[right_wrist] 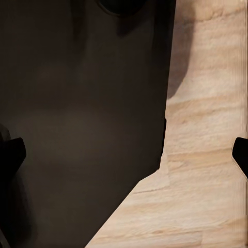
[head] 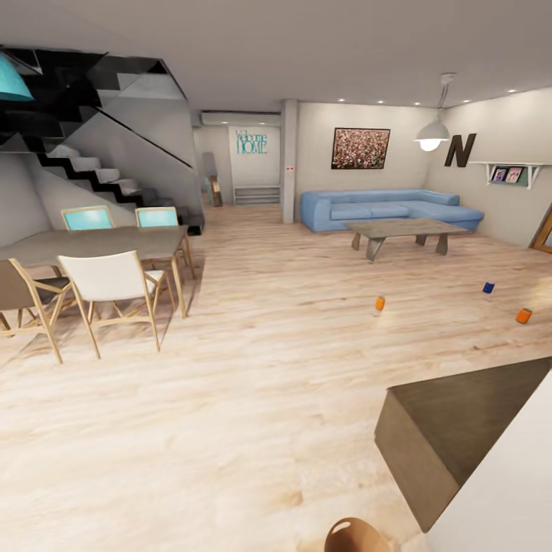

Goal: Put the three can of soda from the living room inside the tash can in the kitchen.

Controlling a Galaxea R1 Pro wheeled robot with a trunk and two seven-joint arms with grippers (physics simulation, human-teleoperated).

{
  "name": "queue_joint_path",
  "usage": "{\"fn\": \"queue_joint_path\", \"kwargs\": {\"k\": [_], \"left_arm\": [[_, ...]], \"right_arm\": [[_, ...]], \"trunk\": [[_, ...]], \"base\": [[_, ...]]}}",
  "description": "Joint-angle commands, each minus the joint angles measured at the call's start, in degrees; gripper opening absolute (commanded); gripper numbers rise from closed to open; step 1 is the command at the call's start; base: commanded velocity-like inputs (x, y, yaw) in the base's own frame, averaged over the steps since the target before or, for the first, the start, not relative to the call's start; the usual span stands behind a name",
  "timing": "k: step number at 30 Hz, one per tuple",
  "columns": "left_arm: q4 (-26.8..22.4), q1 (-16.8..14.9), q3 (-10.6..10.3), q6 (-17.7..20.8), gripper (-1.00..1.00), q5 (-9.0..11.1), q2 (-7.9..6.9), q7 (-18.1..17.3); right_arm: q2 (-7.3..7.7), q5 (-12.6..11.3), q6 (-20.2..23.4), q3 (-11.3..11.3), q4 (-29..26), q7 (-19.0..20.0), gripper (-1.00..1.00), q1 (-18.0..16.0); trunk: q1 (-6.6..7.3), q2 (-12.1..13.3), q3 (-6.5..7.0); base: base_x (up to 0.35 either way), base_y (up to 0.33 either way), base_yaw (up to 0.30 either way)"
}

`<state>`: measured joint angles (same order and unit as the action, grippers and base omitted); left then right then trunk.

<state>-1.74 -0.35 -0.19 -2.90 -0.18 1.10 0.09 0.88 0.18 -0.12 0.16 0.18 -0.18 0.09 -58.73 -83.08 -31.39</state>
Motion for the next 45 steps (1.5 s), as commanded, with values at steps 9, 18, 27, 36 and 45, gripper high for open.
{"fn": "queue_joint_path", "kwargs": {"k": [9, 18, 27, 36, 45], "left_arm": [[0.0, 0.0, 0.0, 0.0, 1.00, 0.0, 0.02, 0.0], [0.0, 0.0, 0.0, 0.0, 1.00, 0.0, 0.04, 0.0], [0.0, 0.0, 0.0, 0.0, 1.00, 0.0, -0.02, 0.0], [0.0, 0.0, 0.0, 0.0, 1.00, 0.0, 0.00, 0.0], [0.0, 0.0, 0.0, 0.0, 1.00, 0.0, 0.00, 0.0]], "right_arm": [[0.00, 0.0, 0.0, 0.0, 0.0, 0.0, 1.00, 0.0], [0.00, 0.0, 0.0, 0.0, 0.0, 0.0, 1.00, 0.0], [0.00, 0.1, 0.0, 0.0, 0.0, 0.0, 1.00, 0.0], [0.00, 0.2, 0.0, 0.0, 0.0, 0.0, 1.00, 0.0], [0.00, 0.2, 0.0, 0.0, 0.0, 0.0, 1.00, 0.0]], "trunk": [[0.00, 0.0, 0.00], [0.00, 0.0, 0.00], [0.00, 0.0, 0.00], [0.00, 0.0, 0.00], [0.00, 0.0, 0.00]], "base": [[0.089, -0.106, 0.000], [0.013, -0.014, 0.000], [0.001, -0.001, 0.000], [0.000, 0.000, 0.000], [0.000, 0.000, 0.000]]}}
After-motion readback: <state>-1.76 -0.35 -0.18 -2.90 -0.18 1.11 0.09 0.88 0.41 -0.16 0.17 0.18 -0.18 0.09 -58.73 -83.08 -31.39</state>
